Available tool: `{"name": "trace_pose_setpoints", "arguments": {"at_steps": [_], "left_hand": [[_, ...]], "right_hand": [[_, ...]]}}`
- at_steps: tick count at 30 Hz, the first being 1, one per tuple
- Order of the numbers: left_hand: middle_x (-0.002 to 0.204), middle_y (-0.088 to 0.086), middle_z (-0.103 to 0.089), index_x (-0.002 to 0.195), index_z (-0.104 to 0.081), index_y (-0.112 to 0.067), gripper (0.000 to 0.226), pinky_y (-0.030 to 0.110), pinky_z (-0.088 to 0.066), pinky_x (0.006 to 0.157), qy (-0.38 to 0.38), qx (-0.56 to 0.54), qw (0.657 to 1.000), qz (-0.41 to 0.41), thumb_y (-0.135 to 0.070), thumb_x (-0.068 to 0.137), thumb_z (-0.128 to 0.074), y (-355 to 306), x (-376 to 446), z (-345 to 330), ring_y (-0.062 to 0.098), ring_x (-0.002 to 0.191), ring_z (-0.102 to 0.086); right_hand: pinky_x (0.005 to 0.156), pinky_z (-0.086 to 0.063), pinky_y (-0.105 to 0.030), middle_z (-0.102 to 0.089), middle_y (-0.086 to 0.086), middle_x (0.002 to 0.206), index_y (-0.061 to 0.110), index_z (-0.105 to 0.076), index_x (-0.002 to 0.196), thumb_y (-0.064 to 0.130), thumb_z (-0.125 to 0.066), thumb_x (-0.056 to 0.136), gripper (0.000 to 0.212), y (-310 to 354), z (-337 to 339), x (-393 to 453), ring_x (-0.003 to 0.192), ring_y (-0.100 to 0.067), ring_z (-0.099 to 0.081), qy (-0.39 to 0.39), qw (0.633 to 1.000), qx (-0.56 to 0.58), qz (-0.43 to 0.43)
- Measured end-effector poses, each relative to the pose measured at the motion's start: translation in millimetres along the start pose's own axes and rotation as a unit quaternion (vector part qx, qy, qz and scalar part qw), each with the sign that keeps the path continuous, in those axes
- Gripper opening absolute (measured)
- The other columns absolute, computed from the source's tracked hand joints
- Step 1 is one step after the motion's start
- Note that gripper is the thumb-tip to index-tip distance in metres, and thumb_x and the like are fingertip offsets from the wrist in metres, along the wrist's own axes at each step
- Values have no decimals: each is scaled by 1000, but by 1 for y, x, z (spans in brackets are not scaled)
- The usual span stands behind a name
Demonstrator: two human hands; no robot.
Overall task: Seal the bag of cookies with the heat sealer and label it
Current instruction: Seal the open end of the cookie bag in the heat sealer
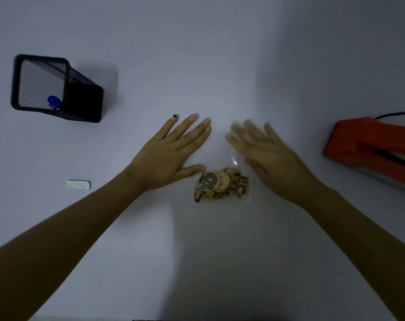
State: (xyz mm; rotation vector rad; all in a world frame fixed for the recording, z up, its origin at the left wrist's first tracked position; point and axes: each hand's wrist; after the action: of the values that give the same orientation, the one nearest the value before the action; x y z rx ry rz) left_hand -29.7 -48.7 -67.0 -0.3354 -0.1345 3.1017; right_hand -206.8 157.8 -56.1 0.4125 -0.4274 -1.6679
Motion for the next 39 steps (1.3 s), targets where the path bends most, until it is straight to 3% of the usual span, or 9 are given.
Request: {"name": "trace_pose_setpoints", "arguments": {"at_steps": [2, 6, 13, 17, 21, 24, 27, 36, 39], "left_hand": [[161, 6, -8, 153, -11, -10, 76, 48, -11, 121, 2, -1, 1000, -1, -60, 98, -24, 0, 0, 1, 25, 149, -4], [161, 6, -10, 153, -12, -10, 75, 49, -12, 121, 4, -7, 1000, -2, -60, 98, -26, 0, 1, 4, 25, 149, -5], [161, 6, -7, 153, -11, -12, 76, 47, -9, 121, 9, -23, 1000, 8, -61, 97, -27, -3, 2, 4, 24, 149, -3], [162, 8, -1, 153, -6, -12, 86, 45, -10, 122, -8, -107, 993, 58, -63, 92, -38, -7, 0, 8, 24, 150, 2], [160, 12, -12, 152, -16, -11, 97, 37, -15, 120, -78, -229, 948, 205, -57, 82, -63, -29, -7, 19, 26, 148, -11], [143, 11, -43, 141, -41, -11, 75, 29, -34, 105, -142, -261, 892, 342, -42, 80, -72, -57, -6, 22, 25, 130, -40], [125, 10, -51, 132, -48, -9, 57, 23, -40, 90, -180, -301, 833, 428, -31, 84, -71, -77, 5, 27, 23, 115, -50], [127, 9, -45, 133, -40, -14, 65, 28, -47, 79, -158, -417, 724, 527, -34, 81, -75, -90, 20, 43, 25, 100, -60], [117, 8, -53, 127, -45, -13, 61, 15, -45, 68, -159, -481, 668, 545, -30, 79, -78, -83, 21, 42, 19, 89, -59]], "right_hand": [[112, -20, -61, -42, -14, 147, 6, -42, 141, -13, -39, 81, 63, -2, -6, 0, 138, -29, -31, 27, 998, -19, 48], [114, -17, -57, -42, -7, 147, 8, -44, 140, -13, -38, 72, 72, -15, -13, -12, 138, -22, -33, 32, 995, -68, 64], [116, -22, -56, -63, -9, 126, 5, -69, 115, 32, -57, 89, 38, -1, -21, -17, 127, -23, -52, -105, 991, 64, -60], [115, -25, -54, -64, -6, 119, 4, -72, 105, 24, -63, 88, 28, 4, -38, -15, 121, -22, -56, -182, 979, 60, -70], [115, -23, -55, -57, 0, 122, 4, -71, 107, 25, -60, 90, 29, 4, -41, -15, 123, -19, -54, -191, 977, 67, -74], [116, -21, -54, -57, -1, 122, 4, -71, 108, 29, -56, 93, 33, 4, -42, -15, 123, -18, -53, -189, 977, 70, -75], [116, -21, -54, -58, -1, 122, 5, -71, 107, 27, -57, 93, 31, 4, -43, -15, 123, -20, -54, -194, 976, 64, -76], [115, -25, -52, -63, -5, 120, 5, -72, 107, 32, -53, 96, 34, 6, -47, -14, 122, -24, -56, -199, 977, 30, -73], [117, -24, -49, -65, -6, 119, 7, -73, 106, 36, -48, 98, 39, 6, -47, -14, 121, -24, -56, -199, 976, 39, -81]]}}
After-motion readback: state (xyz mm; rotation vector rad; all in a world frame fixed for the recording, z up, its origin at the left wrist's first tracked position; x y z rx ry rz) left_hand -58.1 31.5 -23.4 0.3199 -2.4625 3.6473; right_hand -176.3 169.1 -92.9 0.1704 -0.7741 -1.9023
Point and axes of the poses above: each hand's wrist, its own x-axis towards the middle knuckle, its own z-axis out of the back of the hand, y = z × x
